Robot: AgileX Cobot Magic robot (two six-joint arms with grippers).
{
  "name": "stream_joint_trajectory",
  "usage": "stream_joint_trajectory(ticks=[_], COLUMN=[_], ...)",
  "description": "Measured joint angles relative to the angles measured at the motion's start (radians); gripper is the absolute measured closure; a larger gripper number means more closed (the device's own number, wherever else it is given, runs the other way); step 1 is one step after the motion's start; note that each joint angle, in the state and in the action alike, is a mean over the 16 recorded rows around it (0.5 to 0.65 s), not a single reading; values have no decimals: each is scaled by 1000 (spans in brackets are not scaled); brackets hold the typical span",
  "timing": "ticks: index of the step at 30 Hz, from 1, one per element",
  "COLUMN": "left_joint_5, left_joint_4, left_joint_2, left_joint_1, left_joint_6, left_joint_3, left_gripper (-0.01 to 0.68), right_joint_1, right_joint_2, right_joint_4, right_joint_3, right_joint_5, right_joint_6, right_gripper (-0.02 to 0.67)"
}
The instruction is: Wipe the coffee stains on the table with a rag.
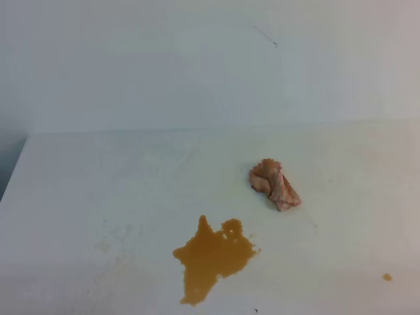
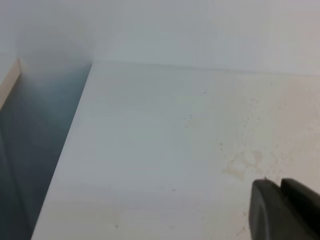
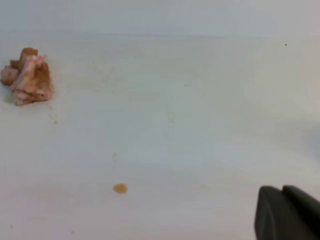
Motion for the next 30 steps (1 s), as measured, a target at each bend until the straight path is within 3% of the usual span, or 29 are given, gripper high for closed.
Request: stream_joint_trajectory(ticks=[30], left_joint_5=[0], left_joint_4=[0], left_joint_2=[0], left_joint_1=[0], left_joint_6=[0], left_joint_3=[0], left_gripper=[677], right_joint_1=[0], right_joint_2=[0], right_joint_4=[3], right_joint_3=[0], right_joint_5=[0], right_joint_6=[0], right_gripper=[651])
